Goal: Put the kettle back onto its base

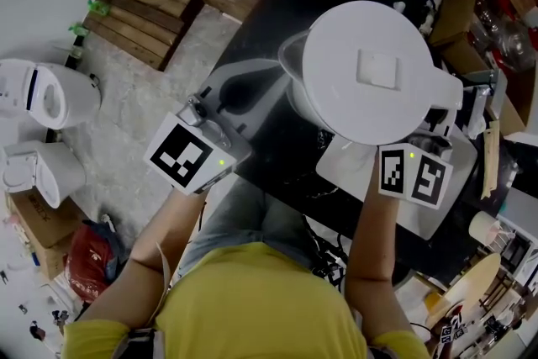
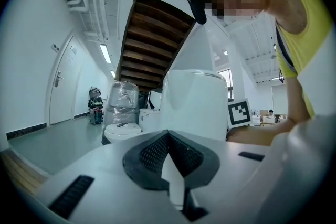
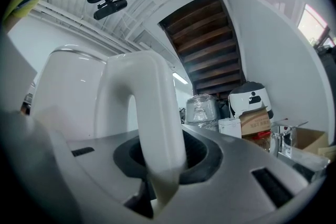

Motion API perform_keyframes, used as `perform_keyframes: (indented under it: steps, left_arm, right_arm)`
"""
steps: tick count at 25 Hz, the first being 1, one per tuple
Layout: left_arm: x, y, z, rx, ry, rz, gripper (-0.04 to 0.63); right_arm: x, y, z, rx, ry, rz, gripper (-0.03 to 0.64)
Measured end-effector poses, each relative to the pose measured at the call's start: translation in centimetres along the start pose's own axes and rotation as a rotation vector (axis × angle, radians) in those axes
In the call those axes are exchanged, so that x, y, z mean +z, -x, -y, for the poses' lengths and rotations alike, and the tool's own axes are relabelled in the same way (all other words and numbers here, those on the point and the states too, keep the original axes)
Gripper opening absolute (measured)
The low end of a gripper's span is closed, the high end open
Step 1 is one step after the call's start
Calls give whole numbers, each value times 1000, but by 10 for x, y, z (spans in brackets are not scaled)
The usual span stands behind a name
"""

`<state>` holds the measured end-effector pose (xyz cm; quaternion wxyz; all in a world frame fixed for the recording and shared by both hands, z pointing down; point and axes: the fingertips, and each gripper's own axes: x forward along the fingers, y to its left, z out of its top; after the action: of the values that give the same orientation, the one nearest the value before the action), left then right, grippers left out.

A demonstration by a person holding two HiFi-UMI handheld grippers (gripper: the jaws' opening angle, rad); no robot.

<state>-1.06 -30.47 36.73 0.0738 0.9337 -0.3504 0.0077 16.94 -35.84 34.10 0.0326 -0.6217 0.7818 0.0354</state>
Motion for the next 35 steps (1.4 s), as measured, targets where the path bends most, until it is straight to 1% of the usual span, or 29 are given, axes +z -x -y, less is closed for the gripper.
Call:
perform_keyframes:
  steps: [10,12,17,23,29,35]
  left_arm:
    - [-6,0,-8,41,-5,-31,5]
    - [-4,-1,-8,46,-9,-23,5]
    - [-2,-3,-7,56,-5,-11,5]
    - [-2,-4,-6,60,-2,-9,5]
    - [-2,-6,-1,64,-6,-14,5]
    - [-5,-2,-3,76,9,-16,5]
  right_arm:
    - [1,2,-1,-28,26,-21,94]
    - [1,3,0,-40,24,-22,94]
    - [2,7,2,-69,29,4,94]
    - [3,12,3,-82,25,49,92]
    - [-1,17,10,-127,5,39,89]
    - [3,15,3,-99,42,66,86]
